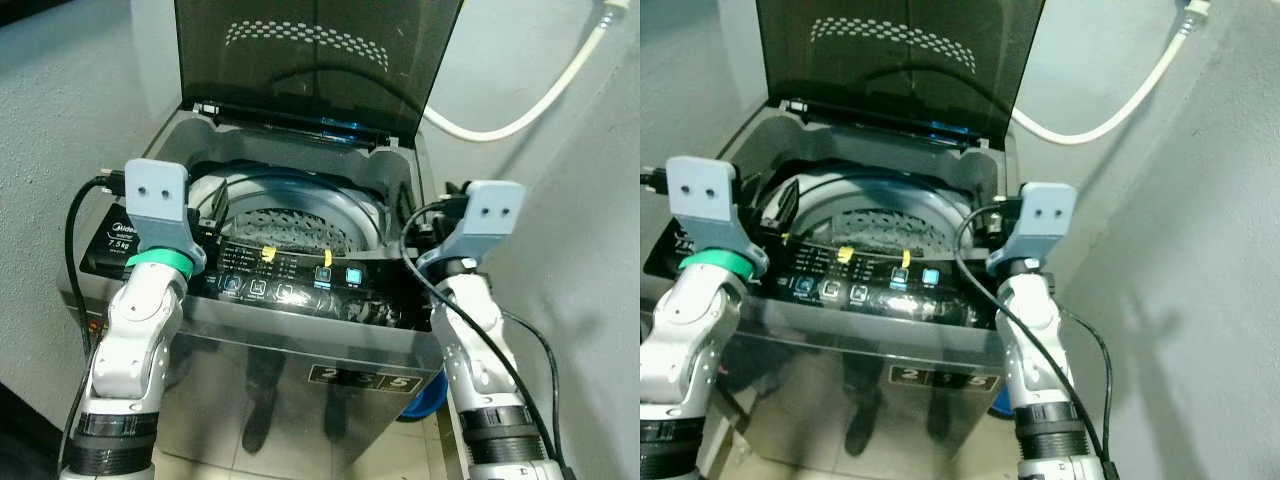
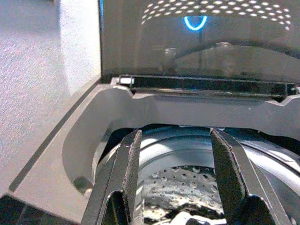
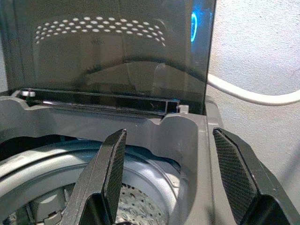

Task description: Clothes washing

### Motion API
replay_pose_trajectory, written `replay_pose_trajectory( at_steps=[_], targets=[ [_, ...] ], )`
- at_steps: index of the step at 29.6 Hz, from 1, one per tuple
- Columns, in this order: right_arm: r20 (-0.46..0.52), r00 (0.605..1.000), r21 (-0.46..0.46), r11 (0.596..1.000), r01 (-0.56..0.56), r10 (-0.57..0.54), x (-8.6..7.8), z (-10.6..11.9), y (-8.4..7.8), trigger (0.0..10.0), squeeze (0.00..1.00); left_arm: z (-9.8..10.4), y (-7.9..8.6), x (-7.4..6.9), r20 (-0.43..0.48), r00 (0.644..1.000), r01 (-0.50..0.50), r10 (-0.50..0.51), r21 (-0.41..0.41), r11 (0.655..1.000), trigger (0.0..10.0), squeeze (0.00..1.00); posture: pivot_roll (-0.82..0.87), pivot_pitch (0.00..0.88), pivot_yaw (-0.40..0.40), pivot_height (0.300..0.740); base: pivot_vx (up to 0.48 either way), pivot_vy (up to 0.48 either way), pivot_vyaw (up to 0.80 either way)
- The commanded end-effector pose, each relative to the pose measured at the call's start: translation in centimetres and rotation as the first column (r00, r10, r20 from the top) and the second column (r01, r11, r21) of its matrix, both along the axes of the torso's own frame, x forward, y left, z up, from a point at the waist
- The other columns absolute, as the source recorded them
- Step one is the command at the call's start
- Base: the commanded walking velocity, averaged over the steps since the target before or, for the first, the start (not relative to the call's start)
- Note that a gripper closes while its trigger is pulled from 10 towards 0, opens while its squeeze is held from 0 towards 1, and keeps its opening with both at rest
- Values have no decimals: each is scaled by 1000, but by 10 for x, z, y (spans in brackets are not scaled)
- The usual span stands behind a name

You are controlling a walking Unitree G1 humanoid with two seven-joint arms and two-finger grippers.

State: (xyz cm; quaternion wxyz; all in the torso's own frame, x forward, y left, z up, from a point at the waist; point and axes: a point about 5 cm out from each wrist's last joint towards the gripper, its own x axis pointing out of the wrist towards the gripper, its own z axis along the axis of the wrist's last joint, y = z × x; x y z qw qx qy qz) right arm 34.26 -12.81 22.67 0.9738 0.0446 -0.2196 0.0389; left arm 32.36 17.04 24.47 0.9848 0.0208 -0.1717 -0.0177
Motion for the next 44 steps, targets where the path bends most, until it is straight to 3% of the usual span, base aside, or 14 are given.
replay_pose_trajectory(
  at_steps=[1, 4, 6, 21, 25, 39, 44],
  targets=[
    [6, 1000, -11, 1000, -7, 7, 0, 3, 0, 10000, 0, -1, -6, 3, -3, 1000, 14, -14, -7, 1000, 10000, 0, 71, 39, -37, 740, 0, 0, 0],
    [11, 1000, -32, 999, -5, 6, 0, 6, -3, 10000, 0, -1, -14, 7, -6, 999, 33, -33, -19, 999, 10000, 0, 59, 31, -28, 740, 0, 0, 0],
    [4, 999, -30, 999, 33, -33, -3, 2, -13, 10000, 0, 2, -21, 9, -1, 998, 58, -59, -17, 998, 10000, 0, 51, 13, -24, 740, -364, 0, 0],
    [20, 999, -66, 997, 31, -29, -2, 6, -8, 10000, 0, 3, -21, 12, 8, 998, 59, -59, -20, 998, 10000, 0, 49, 1, -21, 740, -342, 0, 0],
    [21, 999, -111, 993, 32, -30, -2, 6, -5, 10000, 0, 3, -18, 13, 9, 999, 50, -50, -18, 999, 10000, 0, 49, 2, -22, 740, 0, 0, 0],
    [10, 1000, -190, 982, 0, 2, -3, 1, -3, 10000, 0, -1, -26, 14, 1, 996, 86, -86, -22, 996, 10000, 0, 37, 0, -18, 740, 0, 0, 785],
    [-52, 999, -204, 979, -26, 16, -4, -19, -7, 10000, 0, -19, -27, 12, -49, 995, 90, -89, 18, 996, 10000, 0, 30, 0, -18, 740, 0, 0, 794]
  ],
)
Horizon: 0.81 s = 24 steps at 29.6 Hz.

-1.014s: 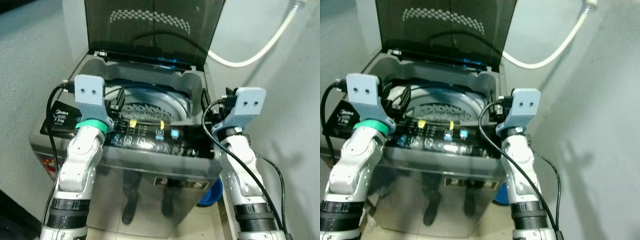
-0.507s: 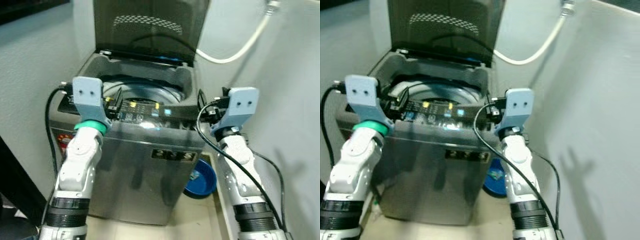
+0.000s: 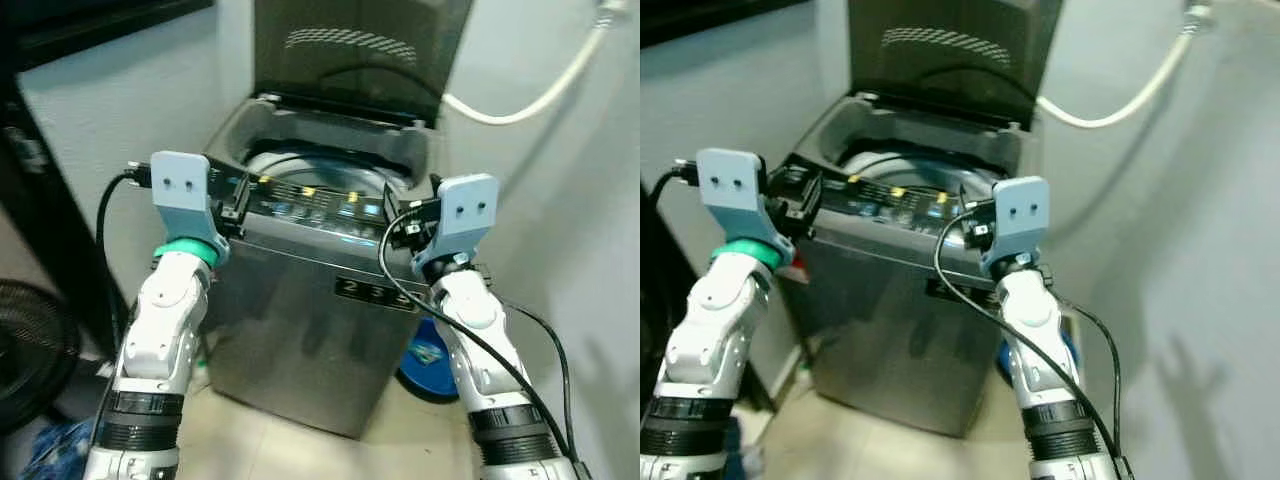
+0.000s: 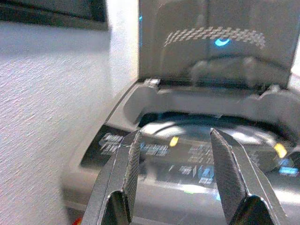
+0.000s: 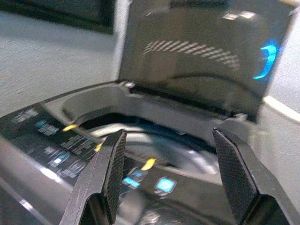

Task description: Clothes washing

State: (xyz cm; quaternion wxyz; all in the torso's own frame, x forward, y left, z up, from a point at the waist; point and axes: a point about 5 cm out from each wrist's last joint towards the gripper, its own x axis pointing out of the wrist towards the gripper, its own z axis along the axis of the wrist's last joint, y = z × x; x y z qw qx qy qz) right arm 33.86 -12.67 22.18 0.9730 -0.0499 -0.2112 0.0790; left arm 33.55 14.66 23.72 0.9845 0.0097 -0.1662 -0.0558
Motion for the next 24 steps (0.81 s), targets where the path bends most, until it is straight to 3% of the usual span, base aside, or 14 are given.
replay_pose_trajectory(
  at_steps=[1, 5, 8, 10, 13, 24],
  targets=[
    [-43, 999, -5, 1000, 21, -21, 0, -14, -8, 10000, 0, -11, -3, 0, -34, 999, 12, -11, 30, 999, 10000, 0, 30, 0, -18, 740, 0, 0, 794],
    [-93, 995, 14, 999, 43, -42, 1, -26, -15, 10000, 0, -22, 0, -2, -61, 998, 5, -1, 57, 998, 10000, 0, 29, 0, -18, 740, 0, 0, 794],
    [-242, 966, 44, 993, 109, -96, -2, -67, -34, 10000, 0, -49, 8, -8, -147, 989, -13, 28, 100, 995, 10000, 0, 34, 0, -15, 740, 0, 0, 788],
    [-242, 966, 44, 993, 109, -96, -2, -67, -34, 10000, 0, -49, 8, -8, -147, 989, -13, 28, 100, 995, 10000, 0, 34, 0, -15, 740, 0, 0, 788],
    [-325, 938, 62, 987, 147, -119, -9, -92, -44, 10000, 0, -59, 10, -13, -179, 983, -19, 39, 109, 994, 10000, 0, 41, 0, -13, 740, 0, 0, 788],
    [-274, 957, 88, 988, 128, -99, -3, -79, -37, 10000, 0, -50, 4, -11, -148, 989, -12, 30, 117, 993, 10000, 0, 51, 0, -4, 740, 0, 0, 786]
  ],
)
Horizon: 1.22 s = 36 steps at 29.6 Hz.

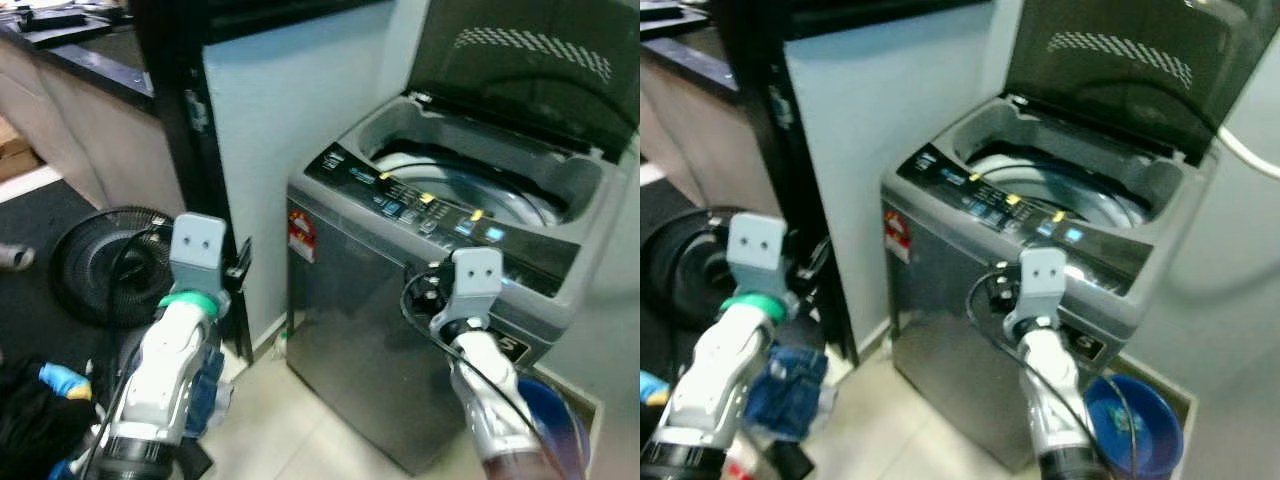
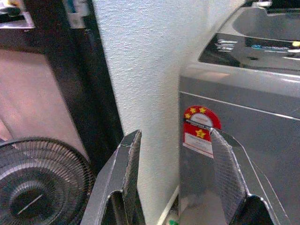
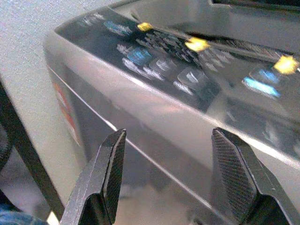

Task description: Clothes washing

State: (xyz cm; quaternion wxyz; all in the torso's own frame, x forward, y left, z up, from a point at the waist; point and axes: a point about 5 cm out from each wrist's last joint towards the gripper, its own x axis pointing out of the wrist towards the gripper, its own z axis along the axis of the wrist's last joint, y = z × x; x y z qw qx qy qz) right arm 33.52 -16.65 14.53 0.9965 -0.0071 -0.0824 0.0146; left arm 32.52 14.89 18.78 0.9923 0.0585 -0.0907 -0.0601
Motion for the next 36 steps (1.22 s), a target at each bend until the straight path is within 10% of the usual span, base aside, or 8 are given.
replay_pose_trajectory(
  at_steps=[1, 16, 30, 36],
  targets=[
    [-1, 1000, 21, 1000, -9, 9, 2, -1, 3, 10000, 0, 1, 1, -1, 2, 1000, -9, 9, 14, 1000, 10000, 0, 52, 0, -3, 740, 0, 0, 781],
    [-93, 980, -12, 984, -177, 176, -3, -27, 17, 10000, 0, -9, 1, -2, -38, 999, -12, 14, 34, 999, 10000, 0, 61, 6, 4, 740, 0, 0, 782],
    [-248, 895, -48, 919, -392, 370, -20, -72, 59, 10000, 0, -84, 35, -20, -279, 946, -164, 165, 27, 986, 10000, 0, 84, 16, -29, 740, 0, 0, 781],
    [-206, 941, -85, 953, -291, 269, -10, -64, 44, 10000, 0, -78, 39, -24, -240, 953, -181, 184, 36, 983, 10000, 0, 120, 12, -51, 740, 0, 0, 779]
  ],
)
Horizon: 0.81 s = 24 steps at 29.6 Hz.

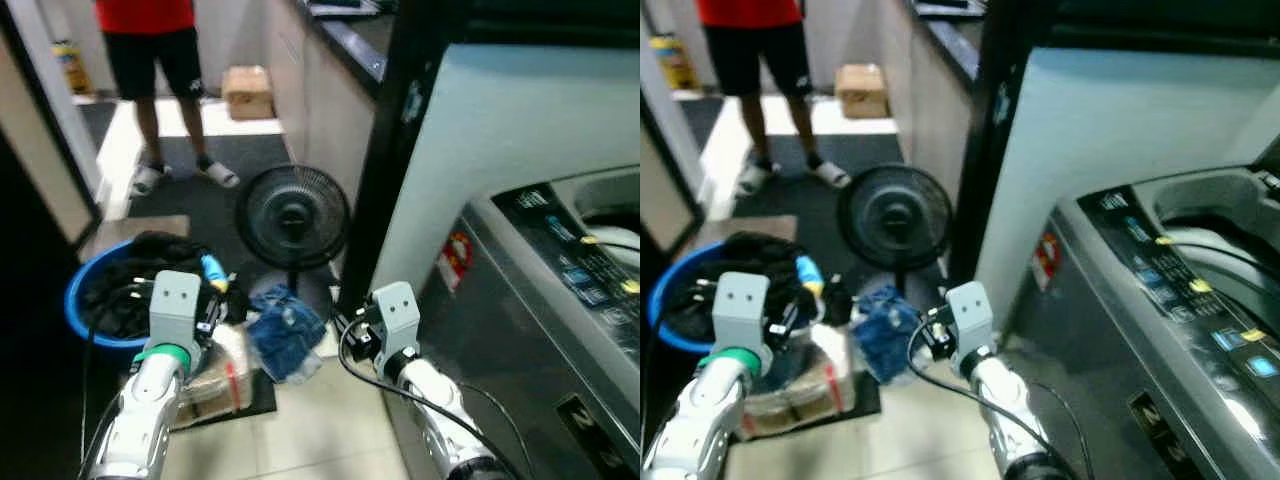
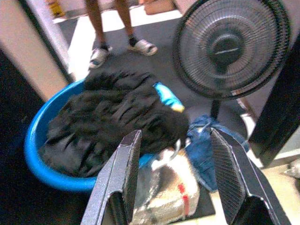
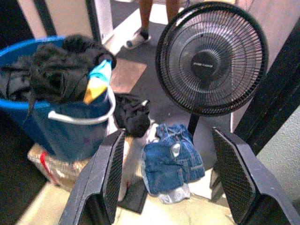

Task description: Clothes washing

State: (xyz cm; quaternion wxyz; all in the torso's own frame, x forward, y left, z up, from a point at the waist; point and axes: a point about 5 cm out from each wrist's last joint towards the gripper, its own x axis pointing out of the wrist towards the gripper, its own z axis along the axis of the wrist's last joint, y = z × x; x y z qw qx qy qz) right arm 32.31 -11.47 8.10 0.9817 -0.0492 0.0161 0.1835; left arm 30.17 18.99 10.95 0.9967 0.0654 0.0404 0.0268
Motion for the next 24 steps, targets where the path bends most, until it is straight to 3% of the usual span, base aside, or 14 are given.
replay_pose_trajectory(
  at_steps=[1, 16, 24],
  targets=[
    [13, 998, -6, 998, 66, -66, 4, 2, -12, 10000, 0, 2, -3, 0, 14, 1000, 2, -2, 0, 1000, 10000, 0, 122, 12, -52, 740, 0, 0, 775],
    [72, 985, -17, 988, 156, -154, 12, 10, -22, 10000, 0, 9, -10, 9, 57, 998, 12, -12, 0, 1000, 10000, 0, 105, 11, -41, 740, 0, 0, 759],
    [95, 976, -4, 981, 195, -194, 14, 13, -24, 10000, 0, 10, -16, 13, 71, 997, 23, -23, 6, 1000, 10000, 0, 89, 8, -35, 740, 292, 155, 130]
  ],
)
